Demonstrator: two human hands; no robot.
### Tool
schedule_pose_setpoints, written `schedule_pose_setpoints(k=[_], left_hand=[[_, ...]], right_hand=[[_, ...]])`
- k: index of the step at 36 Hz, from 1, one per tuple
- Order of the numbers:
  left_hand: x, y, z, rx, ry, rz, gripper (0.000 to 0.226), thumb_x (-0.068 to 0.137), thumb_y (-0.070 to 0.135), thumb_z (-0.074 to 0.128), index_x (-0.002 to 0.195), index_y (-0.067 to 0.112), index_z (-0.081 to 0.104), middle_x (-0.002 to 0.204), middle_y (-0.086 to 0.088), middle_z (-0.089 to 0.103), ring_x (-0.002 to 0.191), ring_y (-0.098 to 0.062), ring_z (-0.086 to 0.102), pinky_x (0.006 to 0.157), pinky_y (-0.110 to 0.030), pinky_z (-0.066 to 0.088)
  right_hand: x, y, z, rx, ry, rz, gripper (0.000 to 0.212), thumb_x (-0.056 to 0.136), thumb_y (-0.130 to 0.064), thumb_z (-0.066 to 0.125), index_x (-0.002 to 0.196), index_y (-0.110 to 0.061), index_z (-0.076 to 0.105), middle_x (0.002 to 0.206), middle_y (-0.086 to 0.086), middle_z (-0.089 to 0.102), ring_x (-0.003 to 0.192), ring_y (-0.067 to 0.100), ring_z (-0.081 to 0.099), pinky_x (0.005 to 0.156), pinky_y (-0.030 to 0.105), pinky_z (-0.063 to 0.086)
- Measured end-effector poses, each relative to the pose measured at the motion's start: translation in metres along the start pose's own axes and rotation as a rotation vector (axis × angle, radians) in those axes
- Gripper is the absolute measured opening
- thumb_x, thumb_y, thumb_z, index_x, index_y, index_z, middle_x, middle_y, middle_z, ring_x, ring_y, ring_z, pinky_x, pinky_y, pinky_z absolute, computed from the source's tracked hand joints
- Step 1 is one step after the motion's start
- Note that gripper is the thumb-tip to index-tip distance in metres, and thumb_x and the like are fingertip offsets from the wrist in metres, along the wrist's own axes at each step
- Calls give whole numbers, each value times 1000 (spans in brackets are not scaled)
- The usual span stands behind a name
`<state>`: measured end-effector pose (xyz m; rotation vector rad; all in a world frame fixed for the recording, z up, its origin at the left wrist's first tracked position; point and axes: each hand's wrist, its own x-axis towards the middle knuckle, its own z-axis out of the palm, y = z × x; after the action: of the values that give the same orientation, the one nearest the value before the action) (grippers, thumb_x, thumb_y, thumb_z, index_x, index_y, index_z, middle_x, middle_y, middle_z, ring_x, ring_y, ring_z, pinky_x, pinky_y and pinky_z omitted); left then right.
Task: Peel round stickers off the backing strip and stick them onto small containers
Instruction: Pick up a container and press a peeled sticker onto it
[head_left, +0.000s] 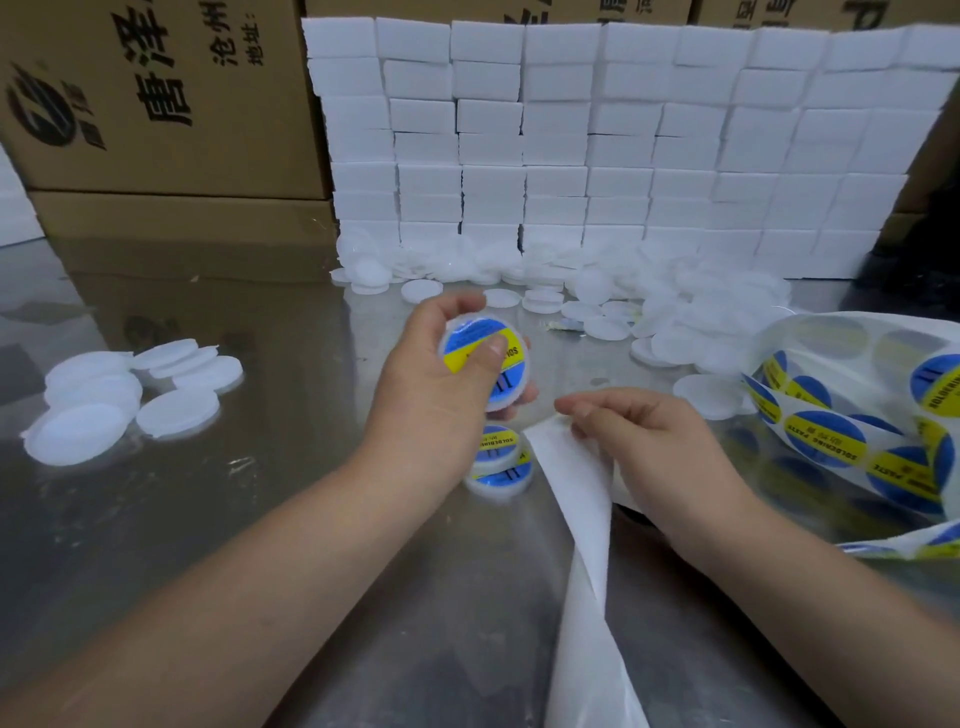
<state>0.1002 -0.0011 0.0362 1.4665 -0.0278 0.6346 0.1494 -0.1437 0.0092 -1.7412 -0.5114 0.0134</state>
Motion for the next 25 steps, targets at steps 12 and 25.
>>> schedule_pose_setpoints(k=[12,25], left_hand=[[-7,-7,5,293,-157,-103,20,93,27,46,79,39,56,75,5,57,34,-4,44,37,-16,39],[-9,-14,2,357,-191,-108,11,88,30,45,80,37,50,68,10,55,42,0,48,44,-18,40]], right_hand=[[-6,-5,2,20,-63,-132,43,76,-40,50,69,1,58,68,20,55,67,15,47,65,32,36],[-7,-1,2,-35,-101,-134,29,89,-22,56,66,-6,62,62,8,51,59,16,41,58,33,31]])
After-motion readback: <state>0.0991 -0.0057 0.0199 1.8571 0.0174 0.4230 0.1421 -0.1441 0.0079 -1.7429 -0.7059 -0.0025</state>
